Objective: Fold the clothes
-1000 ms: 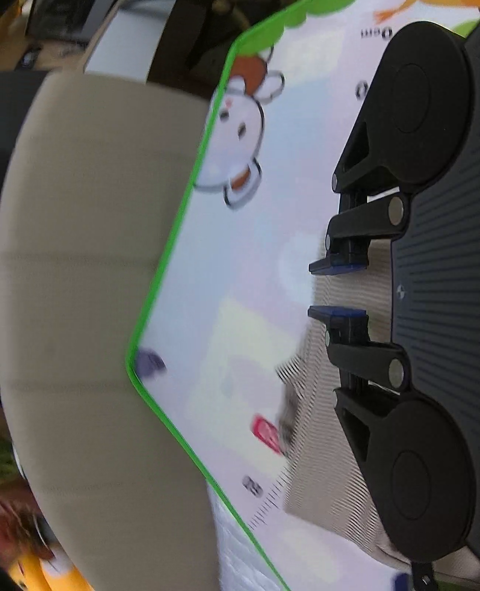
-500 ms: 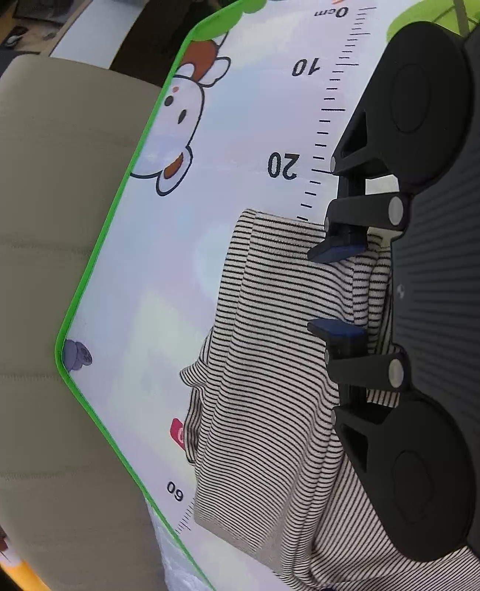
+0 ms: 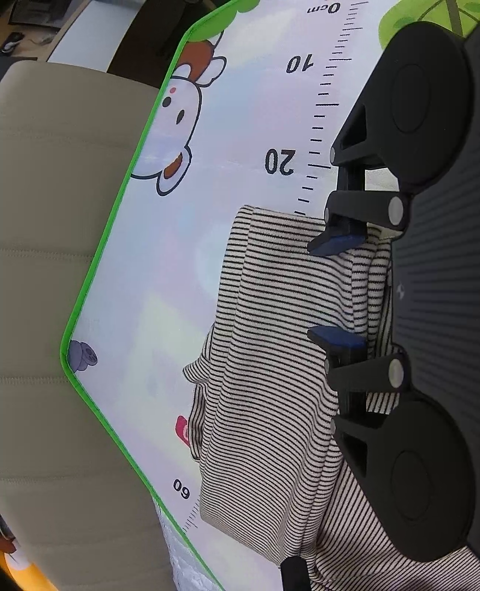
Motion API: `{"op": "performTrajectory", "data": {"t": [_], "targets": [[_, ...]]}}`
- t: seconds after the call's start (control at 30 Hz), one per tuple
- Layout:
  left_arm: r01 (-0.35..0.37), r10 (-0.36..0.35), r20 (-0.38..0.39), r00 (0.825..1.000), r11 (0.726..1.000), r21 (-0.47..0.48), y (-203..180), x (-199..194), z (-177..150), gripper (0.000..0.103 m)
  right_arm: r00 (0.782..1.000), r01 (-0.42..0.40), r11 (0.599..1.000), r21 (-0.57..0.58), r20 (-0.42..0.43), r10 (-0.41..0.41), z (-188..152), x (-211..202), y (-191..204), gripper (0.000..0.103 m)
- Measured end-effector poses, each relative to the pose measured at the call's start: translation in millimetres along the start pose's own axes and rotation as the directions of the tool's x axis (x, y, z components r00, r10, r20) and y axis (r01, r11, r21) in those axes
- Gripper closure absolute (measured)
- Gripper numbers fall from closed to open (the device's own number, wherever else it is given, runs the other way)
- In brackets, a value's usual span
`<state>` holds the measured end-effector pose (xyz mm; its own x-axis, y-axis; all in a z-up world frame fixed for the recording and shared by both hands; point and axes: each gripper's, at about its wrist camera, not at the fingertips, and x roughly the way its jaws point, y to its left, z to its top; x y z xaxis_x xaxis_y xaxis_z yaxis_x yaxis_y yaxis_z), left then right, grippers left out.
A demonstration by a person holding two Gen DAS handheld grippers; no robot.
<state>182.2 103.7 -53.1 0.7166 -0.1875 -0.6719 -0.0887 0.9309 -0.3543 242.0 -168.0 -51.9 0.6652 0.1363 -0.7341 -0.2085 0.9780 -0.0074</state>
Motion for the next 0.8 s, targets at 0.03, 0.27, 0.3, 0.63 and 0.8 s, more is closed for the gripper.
{"op": "performTrajectory", "data": {"t": [0.03, 0.27, 0.3, 0.63, 0.8], "targets": [[0.001, -0.001, -0.001, 1.0, 1.0, -0.004, 0.5, 0.0, 0.3, 0.0, 1.0, -0.001, 1.0, 0.004, 0.002, 0.001, 0.2, -0.7, -0.1, 0.06], [0.046, -0.044, 0.052, 0.998, 0.998, -0.037, 4.8, -9.9, 1.4, 0.0, 1.0, -0.012, 1.0, 0.028, 0.012, 0.011, 1.9, -5.8, -1.2, 0.052], [0.077, -0.073, 0.083, 0.994, 0.996, -0.049, 5.7, -14.3, 2.2, 0.0, 1.0, -0.015, 1.0, 0.027, 0.012, 0.015, 1.8, -6.1, -1.7, 0.051], [0.153, -0.151, 0.044, 0.987, 0.988, -0.034, -5.6, 1.0, -4.3, 0.0, 0.996, -0.034, 0.999, -0.024, 0.08, 0.036, 22.3, -19.6, 5.8, 0.051], [0.11, -0.111, -0.024, 0.994, 0.992, -0.057, 1.6, 14.4, -4.9, 0.0, 0.99, -0.054, 0.997, -0.059, 0.129, 0.061, 62.9, -1.4, 26.2, 0.051]]}}
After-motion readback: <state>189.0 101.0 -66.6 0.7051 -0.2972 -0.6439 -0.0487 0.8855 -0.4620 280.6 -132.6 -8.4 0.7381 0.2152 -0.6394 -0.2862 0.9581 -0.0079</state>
